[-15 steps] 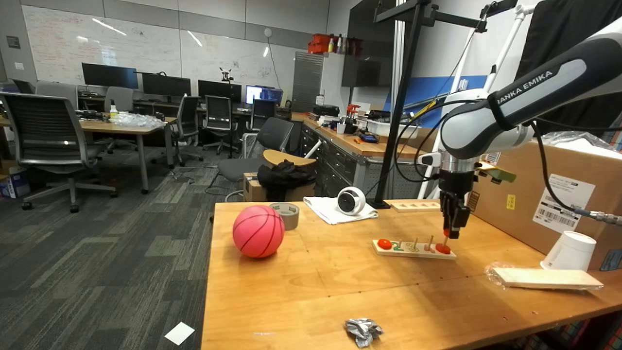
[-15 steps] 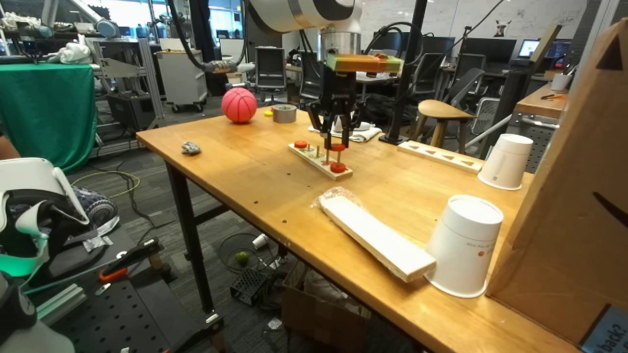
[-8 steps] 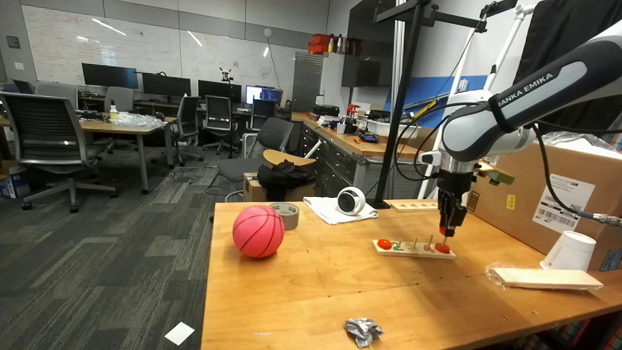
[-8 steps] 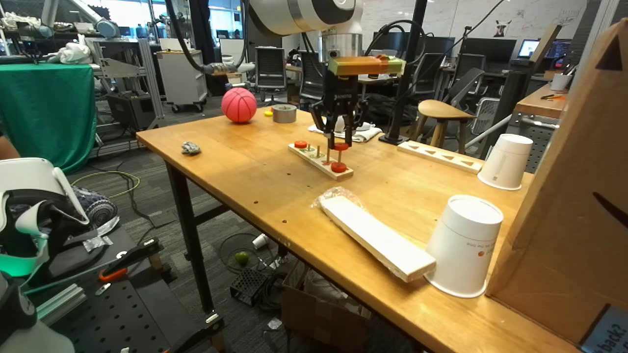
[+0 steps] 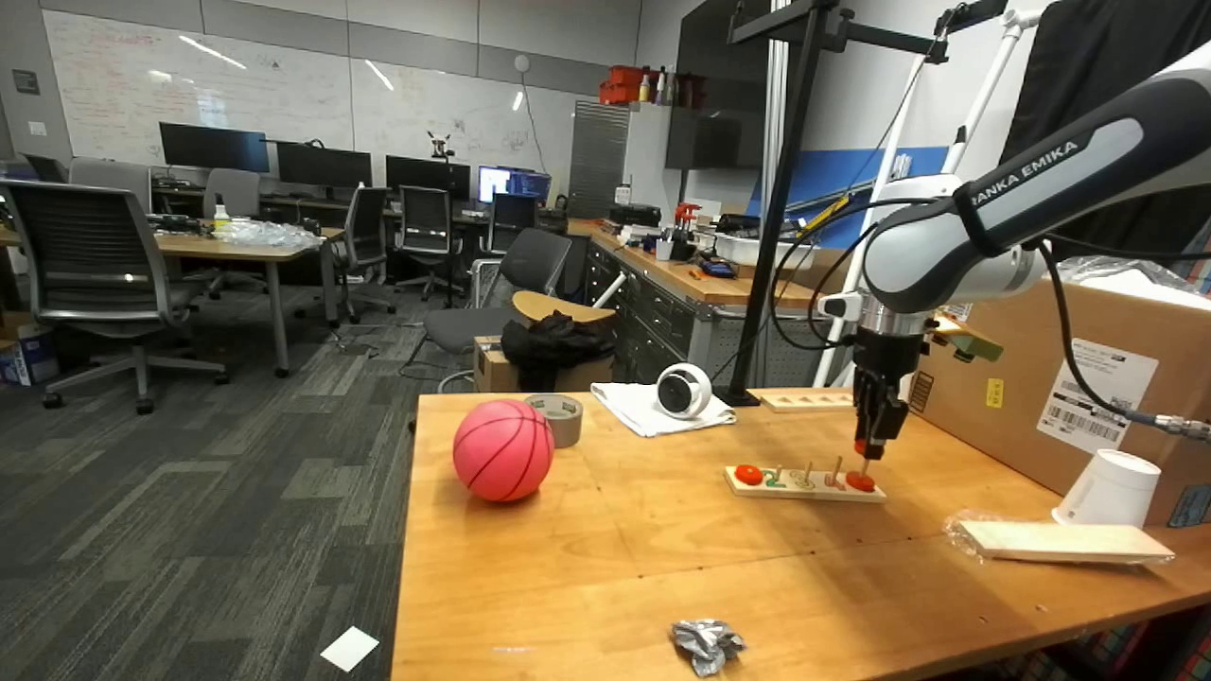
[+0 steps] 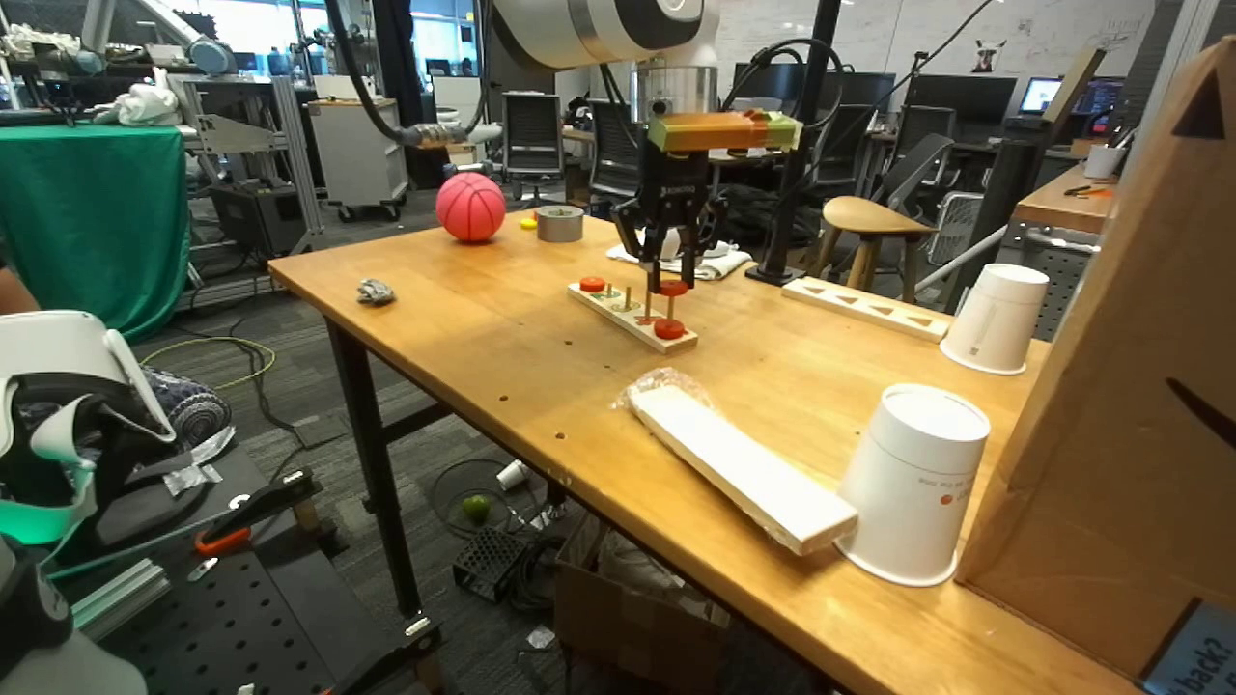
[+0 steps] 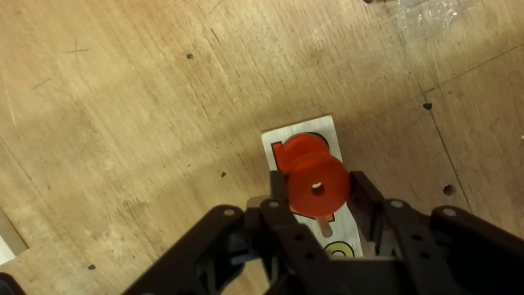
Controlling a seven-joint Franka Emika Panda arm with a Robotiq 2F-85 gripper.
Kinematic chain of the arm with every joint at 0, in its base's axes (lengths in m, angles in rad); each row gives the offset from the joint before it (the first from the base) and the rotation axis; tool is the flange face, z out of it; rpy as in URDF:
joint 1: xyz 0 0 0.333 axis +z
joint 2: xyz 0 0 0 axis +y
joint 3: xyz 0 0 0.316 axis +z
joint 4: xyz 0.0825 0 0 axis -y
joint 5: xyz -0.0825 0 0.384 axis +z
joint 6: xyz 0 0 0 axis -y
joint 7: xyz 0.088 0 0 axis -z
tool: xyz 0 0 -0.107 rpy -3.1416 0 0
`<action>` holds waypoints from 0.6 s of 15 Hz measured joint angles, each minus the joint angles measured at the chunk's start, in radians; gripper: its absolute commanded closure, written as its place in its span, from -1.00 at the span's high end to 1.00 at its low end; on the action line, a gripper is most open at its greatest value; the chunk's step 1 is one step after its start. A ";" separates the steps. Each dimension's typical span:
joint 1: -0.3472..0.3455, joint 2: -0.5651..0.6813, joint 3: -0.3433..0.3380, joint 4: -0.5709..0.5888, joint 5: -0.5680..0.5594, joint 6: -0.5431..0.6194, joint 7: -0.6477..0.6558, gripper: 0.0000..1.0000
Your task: Move all the orange blocks one at a time to the first right position
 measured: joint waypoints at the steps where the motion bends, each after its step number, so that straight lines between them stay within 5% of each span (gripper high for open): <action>1: -0.001 0.000 0.000 0.001 0.004 -0.001 -0.001 -0.57; 6: -0.013 0.008 0.000 -0.011 0.030 -0.011 -0.002 -0.54; 7: -0.016 0.010 0.000 -0.014 0.043 -0.013 -0.003 0.31; 9: -0.022 0.015 0.000 -0.017 0.069 -0.017 -0.008 0.49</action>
